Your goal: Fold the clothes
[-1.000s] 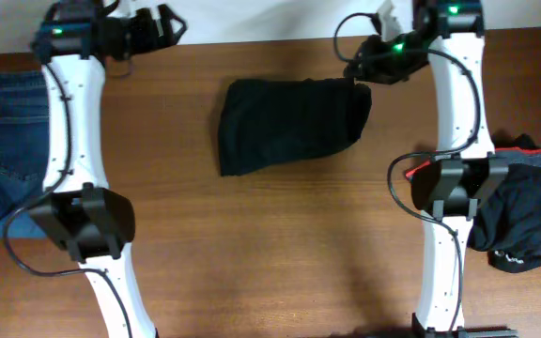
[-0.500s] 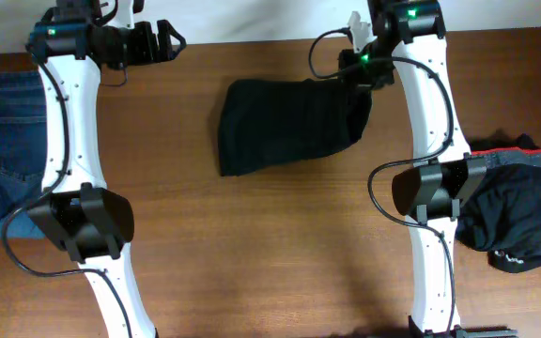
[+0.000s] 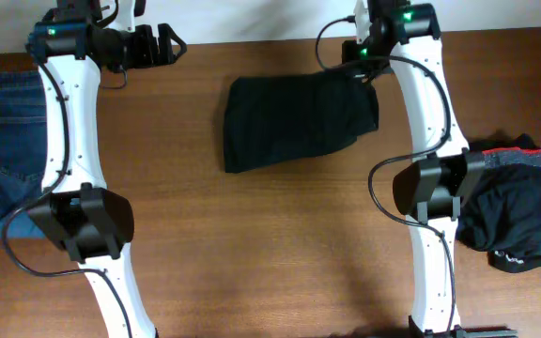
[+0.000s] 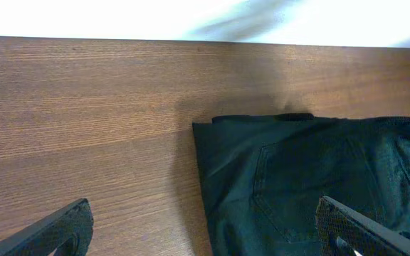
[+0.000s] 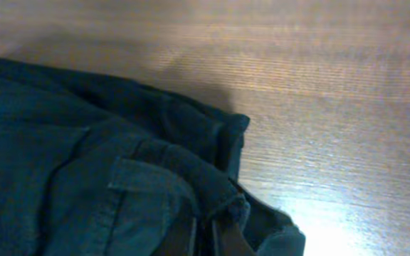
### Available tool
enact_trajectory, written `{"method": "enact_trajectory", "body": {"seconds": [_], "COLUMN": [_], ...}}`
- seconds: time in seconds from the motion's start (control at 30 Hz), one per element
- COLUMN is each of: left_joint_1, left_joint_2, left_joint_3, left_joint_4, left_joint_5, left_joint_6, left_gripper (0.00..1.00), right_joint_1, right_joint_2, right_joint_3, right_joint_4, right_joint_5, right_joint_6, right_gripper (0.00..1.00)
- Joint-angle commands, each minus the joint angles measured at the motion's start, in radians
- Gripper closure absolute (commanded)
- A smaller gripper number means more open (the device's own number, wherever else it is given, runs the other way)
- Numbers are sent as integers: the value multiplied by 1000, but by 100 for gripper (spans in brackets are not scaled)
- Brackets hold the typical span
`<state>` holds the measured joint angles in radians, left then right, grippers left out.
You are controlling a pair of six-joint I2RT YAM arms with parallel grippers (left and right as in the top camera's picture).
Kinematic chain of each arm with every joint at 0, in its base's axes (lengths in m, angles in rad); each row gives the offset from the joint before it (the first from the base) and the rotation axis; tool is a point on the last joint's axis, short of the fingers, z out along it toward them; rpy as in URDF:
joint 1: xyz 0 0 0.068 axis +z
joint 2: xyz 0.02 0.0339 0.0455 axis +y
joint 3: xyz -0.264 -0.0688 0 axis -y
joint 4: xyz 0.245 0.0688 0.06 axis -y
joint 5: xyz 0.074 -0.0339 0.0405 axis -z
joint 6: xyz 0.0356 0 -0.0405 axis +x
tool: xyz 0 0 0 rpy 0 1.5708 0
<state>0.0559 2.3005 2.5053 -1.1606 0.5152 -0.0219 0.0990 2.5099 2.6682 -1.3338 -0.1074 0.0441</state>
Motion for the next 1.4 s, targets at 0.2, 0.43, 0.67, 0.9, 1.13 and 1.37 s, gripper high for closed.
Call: {"method": "enact_trajectory", "body": {"seconds": [0.2, 0.43, 0.67, 0.9, 1.13, 1.37], "left_joint_1": [-56, -82, -74, -66, -66, -66], "left_joint_2": [8, 8, 8, 8, 15, 54], "left_joint_3": [16, 16, 16, 16, 16, 15], "left_joint_4": [-8, 1, -3, -8, -9, -31], "left_joint_5": [-65, -105, -121, -120, -120, -120], "left_joint_6": [54, 54, 54, 54, 54, 54], "left_gripper": [1, 1, 1, 1, 1, 1], "right_joint_1": [-84, -127, -69, -40, -34, -35], "right_joint_2": [43, -6, -29, -15, 33, 33], "right_joint_3": [-130, -11, 158, 150, -8, -309], "right_joint_4": [42, -47, -204, -256, -183, 10], "right_joint_5": [82, 4, -246, -251, -248, -204], "right_joint_6": [26, 42, 12, 12, 12, 16], "right_gripper": [71, 2, 1, 4, 5, 5]}}
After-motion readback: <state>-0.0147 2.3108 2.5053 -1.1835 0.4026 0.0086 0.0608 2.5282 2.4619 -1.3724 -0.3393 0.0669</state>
